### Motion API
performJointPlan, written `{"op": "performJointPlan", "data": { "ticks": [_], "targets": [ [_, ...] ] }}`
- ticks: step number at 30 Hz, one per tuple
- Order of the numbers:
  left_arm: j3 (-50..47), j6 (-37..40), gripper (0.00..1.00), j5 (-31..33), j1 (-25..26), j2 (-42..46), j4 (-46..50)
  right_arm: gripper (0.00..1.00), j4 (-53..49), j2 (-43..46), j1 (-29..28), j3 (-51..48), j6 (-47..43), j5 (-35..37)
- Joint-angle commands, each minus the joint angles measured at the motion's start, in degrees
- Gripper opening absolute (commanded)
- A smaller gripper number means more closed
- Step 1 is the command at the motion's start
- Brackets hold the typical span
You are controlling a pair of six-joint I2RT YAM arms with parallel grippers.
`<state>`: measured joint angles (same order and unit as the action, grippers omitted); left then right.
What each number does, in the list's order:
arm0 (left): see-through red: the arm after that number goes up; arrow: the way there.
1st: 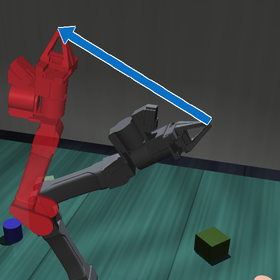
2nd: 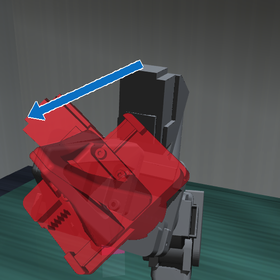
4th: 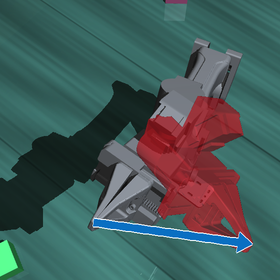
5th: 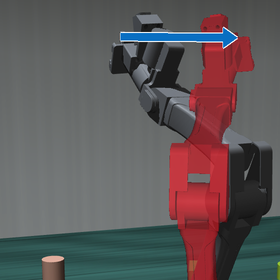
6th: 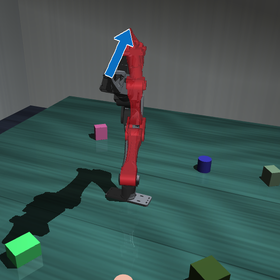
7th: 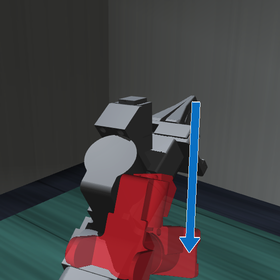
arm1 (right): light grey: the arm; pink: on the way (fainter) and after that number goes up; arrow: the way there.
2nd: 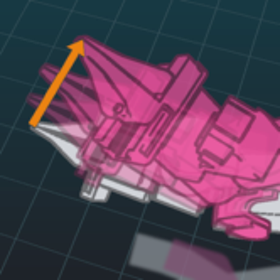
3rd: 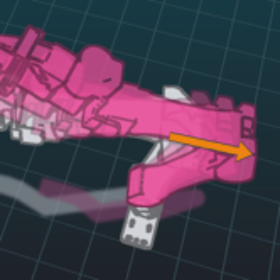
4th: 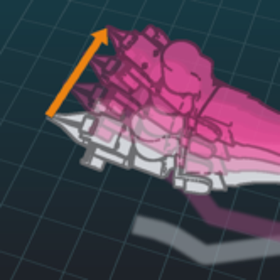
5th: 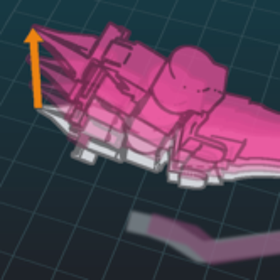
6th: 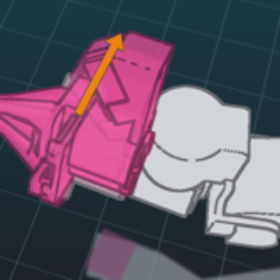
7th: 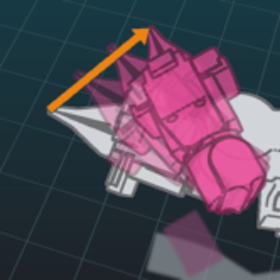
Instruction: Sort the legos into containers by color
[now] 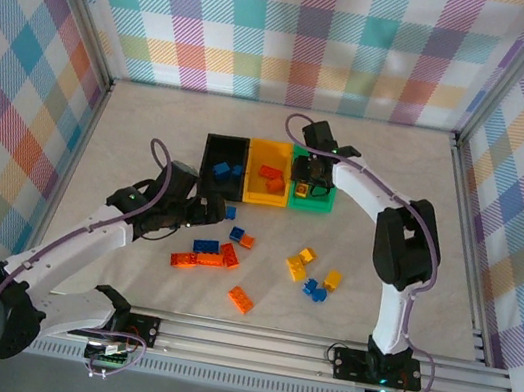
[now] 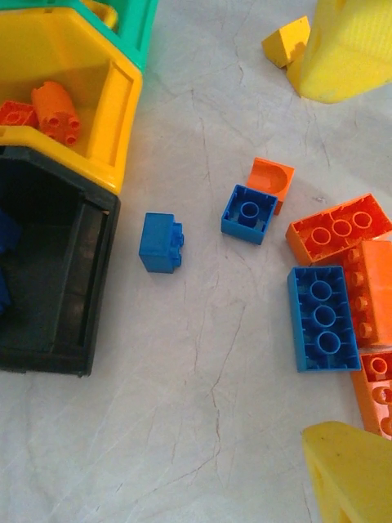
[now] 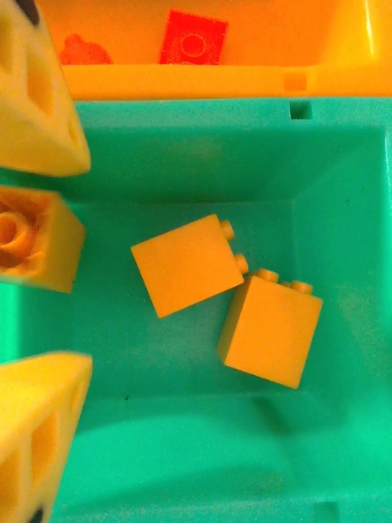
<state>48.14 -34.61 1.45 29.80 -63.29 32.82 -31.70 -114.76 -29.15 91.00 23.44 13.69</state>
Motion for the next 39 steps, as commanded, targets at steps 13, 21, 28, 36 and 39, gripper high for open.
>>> {"op": "performJointPlan", "data": {
  "ticks": [13,21,28,36,39],
  "targets": [
    [5.9,8.7,1.00,-6.1,20.2,-10.0,6.2,0.77,5.9,19.5,-0.9,-17.5,1.5,-4.7],
    [6.7,12.0,1.00,-6.3,33.0,-18.2,8.1,0.78,7.9,27.6,-0.8,-27.5,2.6,-5.3],
    [11.4,15.4,0.95,-4.1,38.0,-28.2,12.4,0.79,8.1,29.7,-0.8,-29.4,2.3,-4.3],
    [9.7,14.5,0.95,-2.6,38.2,-31.8,9.5,0.80,8.3,31.4,-0.3,-30.4,2.0,-3.9],
    [9.2,14.8,0.93,-2.2,38.4,-32.9,8.4,0.80,8.2,31.6,-0.1,-30.4,1.9,-3.8]
  ]
}}
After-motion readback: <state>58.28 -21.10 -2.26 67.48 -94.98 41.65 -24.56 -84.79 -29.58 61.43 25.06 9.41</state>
